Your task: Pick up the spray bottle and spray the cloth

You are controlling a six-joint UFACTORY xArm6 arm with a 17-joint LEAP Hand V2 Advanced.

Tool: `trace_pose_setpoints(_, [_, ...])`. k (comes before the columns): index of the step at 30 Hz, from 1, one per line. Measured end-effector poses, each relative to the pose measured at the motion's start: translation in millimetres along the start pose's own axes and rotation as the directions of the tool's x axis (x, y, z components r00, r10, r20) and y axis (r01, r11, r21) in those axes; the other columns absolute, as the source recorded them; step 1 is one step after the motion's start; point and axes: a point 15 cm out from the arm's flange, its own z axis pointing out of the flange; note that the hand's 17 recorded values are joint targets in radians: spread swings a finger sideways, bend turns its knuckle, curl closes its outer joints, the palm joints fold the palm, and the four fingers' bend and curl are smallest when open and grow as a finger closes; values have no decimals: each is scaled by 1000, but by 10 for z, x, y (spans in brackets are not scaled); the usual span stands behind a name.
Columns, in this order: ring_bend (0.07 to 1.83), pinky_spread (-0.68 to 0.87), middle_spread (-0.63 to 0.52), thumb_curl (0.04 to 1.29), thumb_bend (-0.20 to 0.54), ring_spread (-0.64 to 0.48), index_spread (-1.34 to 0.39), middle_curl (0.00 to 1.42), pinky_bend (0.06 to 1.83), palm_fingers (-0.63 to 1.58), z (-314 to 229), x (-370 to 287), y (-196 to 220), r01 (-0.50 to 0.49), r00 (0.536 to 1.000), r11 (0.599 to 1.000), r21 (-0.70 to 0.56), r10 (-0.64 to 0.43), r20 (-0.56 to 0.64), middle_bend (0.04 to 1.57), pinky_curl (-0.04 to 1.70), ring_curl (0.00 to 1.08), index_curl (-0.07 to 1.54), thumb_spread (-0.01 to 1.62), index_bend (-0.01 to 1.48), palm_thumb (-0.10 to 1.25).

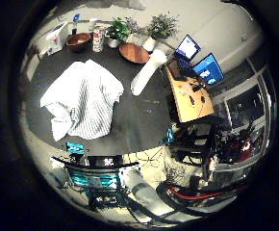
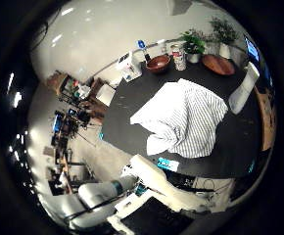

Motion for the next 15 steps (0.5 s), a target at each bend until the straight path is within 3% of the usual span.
trace_pose_setpoints(15, [237, 681, 21, 335, -32, 315, -396, 278, 756, 166, -170, 377, -113, -44, 999, 998, 50, 45, -25, 178, 231, 261, 325, 954, 180, 413])
